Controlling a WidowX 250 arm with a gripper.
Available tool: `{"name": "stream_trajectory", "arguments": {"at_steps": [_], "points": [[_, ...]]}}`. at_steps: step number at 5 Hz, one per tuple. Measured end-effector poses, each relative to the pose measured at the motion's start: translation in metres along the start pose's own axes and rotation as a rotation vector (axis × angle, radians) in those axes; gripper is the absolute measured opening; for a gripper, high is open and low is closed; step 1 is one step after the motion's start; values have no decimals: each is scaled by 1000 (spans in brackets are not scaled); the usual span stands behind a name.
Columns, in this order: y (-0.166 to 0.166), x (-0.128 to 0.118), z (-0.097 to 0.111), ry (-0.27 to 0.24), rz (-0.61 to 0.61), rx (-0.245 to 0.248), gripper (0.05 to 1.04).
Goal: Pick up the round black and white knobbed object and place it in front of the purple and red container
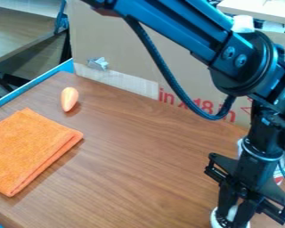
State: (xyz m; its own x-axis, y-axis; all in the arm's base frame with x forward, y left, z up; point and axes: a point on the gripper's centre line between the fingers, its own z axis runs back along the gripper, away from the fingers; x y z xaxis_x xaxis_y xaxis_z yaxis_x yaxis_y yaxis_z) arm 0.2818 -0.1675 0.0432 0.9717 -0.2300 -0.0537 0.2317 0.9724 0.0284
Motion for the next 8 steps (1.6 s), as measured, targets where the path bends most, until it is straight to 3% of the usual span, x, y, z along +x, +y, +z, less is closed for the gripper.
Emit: {"name": "stream_trajectory", "arguments": {"at_steps": [1,2,3,4,5,6,7,8], "points": [[-1,3,0,-20,-6,-9,250],[-3,3,-1,-21,9,-41,313],[2,-1,-1,-30,37,-78,604],[8,-2,26,-99,71,-119,904],[44,-14,79,-252,165,-139,1012],[95,-30,105,-354,299,-137,1007],[141,-36,110,-376,377,-31,1005],[189,-47,96,-309,433,44,1005]]}}
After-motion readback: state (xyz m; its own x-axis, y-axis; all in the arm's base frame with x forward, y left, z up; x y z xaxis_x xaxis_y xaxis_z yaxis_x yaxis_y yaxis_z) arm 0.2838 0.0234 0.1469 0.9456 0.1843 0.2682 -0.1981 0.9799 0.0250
